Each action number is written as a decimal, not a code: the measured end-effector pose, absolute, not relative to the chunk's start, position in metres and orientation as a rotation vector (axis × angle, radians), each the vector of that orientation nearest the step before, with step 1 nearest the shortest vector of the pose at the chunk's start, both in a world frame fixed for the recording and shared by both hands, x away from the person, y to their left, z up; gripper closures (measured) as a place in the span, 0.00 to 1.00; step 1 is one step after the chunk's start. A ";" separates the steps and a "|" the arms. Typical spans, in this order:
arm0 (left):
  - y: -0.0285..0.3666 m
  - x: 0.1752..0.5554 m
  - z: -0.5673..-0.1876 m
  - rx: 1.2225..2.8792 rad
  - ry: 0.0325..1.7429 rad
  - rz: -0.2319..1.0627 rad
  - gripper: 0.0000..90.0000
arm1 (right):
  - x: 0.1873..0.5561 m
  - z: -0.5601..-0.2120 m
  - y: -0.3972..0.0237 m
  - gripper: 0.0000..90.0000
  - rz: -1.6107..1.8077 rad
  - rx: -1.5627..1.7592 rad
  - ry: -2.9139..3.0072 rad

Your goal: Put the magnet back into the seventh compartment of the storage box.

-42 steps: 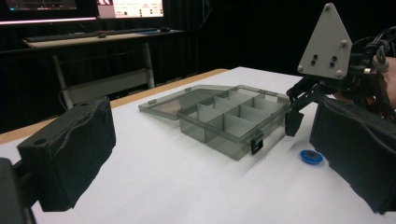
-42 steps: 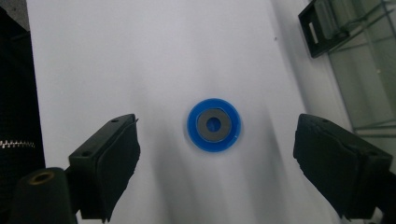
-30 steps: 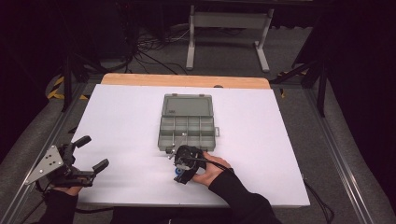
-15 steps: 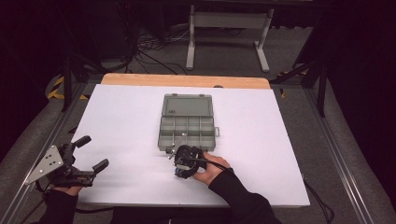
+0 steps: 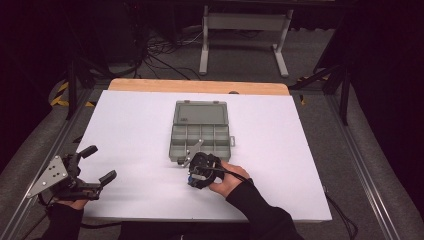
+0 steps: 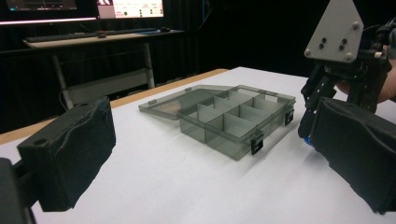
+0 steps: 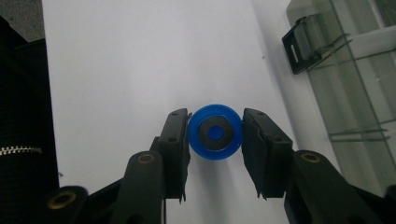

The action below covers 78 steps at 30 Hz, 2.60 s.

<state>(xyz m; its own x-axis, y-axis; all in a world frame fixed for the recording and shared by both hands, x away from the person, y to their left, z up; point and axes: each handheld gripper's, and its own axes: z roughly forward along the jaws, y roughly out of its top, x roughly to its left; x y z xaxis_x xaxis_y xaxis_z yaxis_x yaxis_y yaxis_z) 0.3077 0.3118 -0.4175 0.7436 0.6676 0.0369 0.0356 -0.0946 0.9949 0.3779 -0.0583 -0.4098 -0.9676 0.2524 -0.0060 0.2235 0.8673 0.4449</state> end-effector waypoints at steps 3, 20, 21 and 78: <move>0.312 0.308 -0.418 1.597 0.581 0.582 0.01 | 0.377 -0.404 -0.061 0.69 0.701 0.376 2.968; 0.312 0.308 -0.418 1.599 0.584 0.579 0.01 | 0.373 -0.373 -0.072 0.69 0.768 0.363 2.918; 0.312 0.308 -0.418 1.599 0.584 0.578 0.01 | 0.373 -0.372 -0.073 0.69 0.769 0.361 2.918; 0.312 0.308 -0.418 1.599 0.584 0.578 0.01 | 0.436 -0.337 -0.107 0.69 0.789 0.697 2.734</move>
